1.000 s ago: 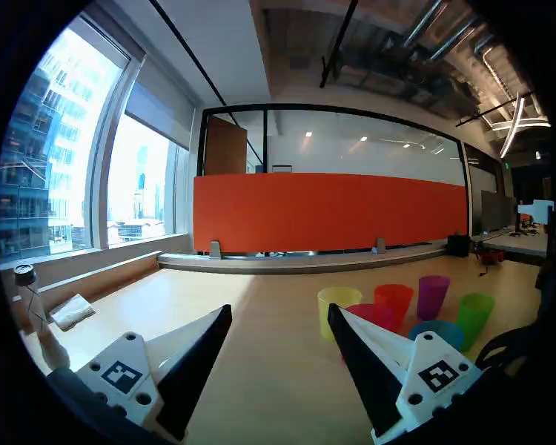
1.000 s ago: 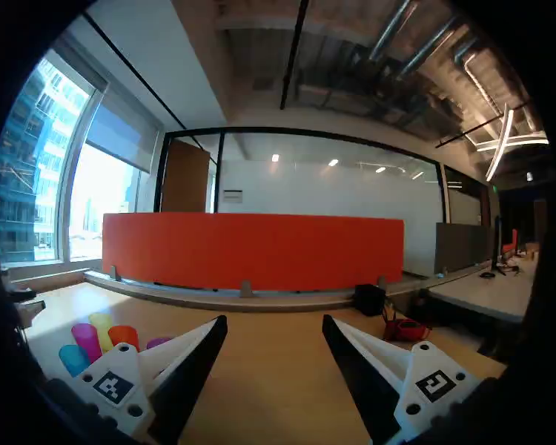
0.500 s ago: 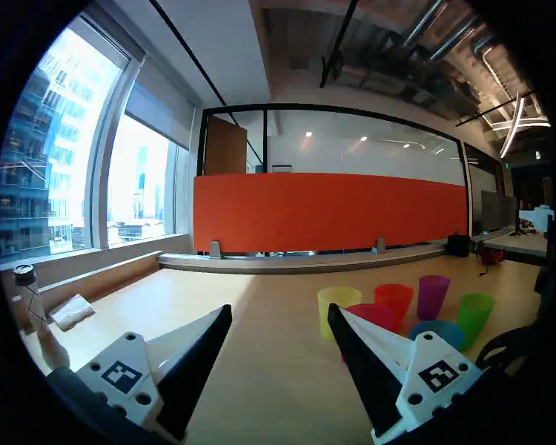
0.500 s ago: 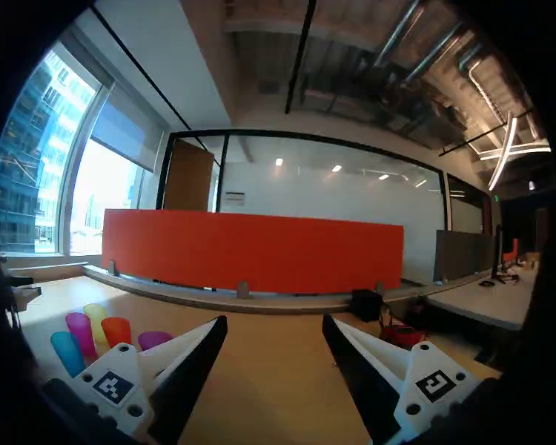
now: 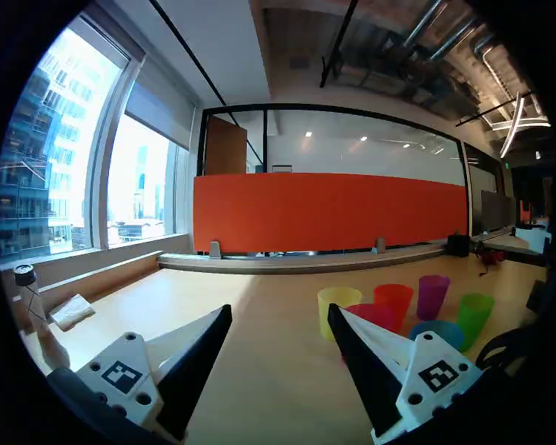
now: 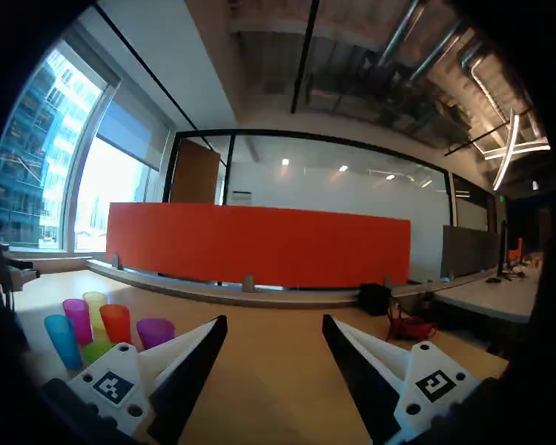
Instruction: Pour water
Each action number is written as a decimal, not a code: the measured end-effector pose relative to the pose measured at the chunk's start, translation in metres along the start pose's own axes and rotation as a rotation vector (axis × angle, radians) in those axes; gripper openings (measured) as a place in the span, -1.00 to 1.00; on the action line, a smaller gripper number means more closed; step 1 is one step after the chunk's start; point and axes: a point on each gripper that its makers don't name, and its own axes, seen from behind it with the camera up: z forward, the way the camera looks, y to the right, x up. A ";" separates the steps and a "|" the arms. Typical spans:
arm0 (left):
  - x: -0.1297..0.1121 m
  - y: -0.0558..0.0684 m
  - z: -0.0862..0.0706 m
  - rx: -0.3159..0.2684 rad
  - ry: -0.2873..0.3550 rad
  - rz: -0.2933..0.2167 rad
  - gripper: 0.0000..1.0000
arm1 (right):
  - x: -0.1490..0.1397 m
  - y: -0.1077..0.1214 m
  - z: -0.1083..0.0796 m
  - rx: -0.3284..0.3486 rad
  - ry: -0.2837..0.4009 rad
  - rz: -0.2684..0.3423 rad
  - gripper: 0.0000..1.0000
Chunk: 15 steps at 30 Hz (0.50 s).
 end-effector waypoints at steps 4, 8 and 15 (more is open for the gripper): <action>0.000 0.000 0.000 0.000 0.000 0.000 0.92 | -0.009 0.001 0.002 0.002 -0.015 0.032 0.99; 0.000 -0.001 0.000 0.000 0.000 0.000 0.92 | -0.015 0.003 0.003 0.002 -0.018 0.052 0.99; 0.000 0.000 0.000 0.000 0.000 0.000 0.93 | -0.026 0.007 0.004 -0.006 -0.021 0.055 0.98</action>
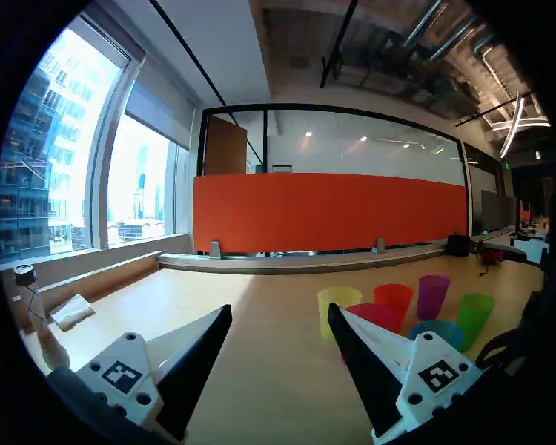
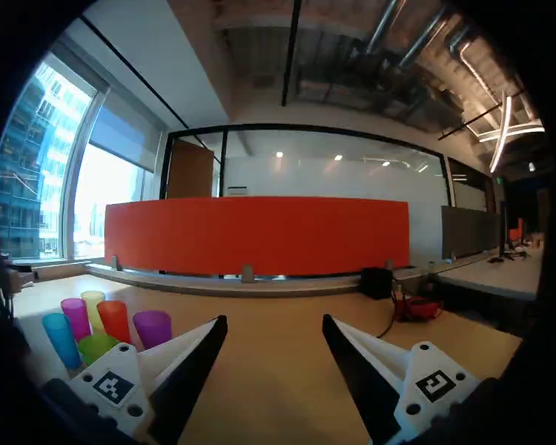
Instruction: Pour water
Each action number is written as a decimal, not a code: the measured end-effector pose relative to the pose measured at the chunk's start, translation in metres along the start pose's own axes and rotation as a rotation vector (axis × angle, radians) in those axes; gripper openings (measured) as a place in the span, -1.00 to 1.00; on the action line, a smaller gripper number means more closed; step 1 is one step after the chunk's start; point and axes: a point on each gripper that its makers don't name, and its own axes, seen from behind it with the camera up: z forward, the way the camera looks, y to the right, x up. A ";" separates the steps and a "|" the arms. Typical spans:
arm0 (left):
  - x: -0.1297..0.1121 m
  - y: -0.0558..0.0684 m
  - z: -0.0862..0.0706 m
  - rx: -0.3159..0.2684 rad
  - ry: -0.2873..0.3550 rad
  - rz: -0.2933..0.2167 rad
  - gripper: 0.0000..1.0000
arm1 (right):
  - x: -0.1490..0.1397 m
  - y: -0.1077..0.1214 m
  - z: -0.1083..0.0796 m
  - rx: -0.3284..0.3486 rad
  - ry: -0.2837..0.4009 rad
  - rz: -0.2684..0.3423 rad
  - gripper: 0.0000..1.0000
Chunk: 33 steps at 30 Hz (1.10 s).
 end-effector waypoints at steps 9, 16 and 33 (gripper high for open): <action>0.000 0.001 0.000 0.000 0.000 0.000 0.92 | -0.012 0.000 0.001 0.003 -0.019 -0.015 0.98; 0.000 0.001 0.000 0.000 0.000 0.000 0.92 | -0.019 0.001 0.001 0.004 -0.041 -0.004 0.98; 0.000 0.001 0.000 0.000 0.000 0.000 0.92 | -0.017 0.000 -0.001 0.010 -0.049 0.000 0.99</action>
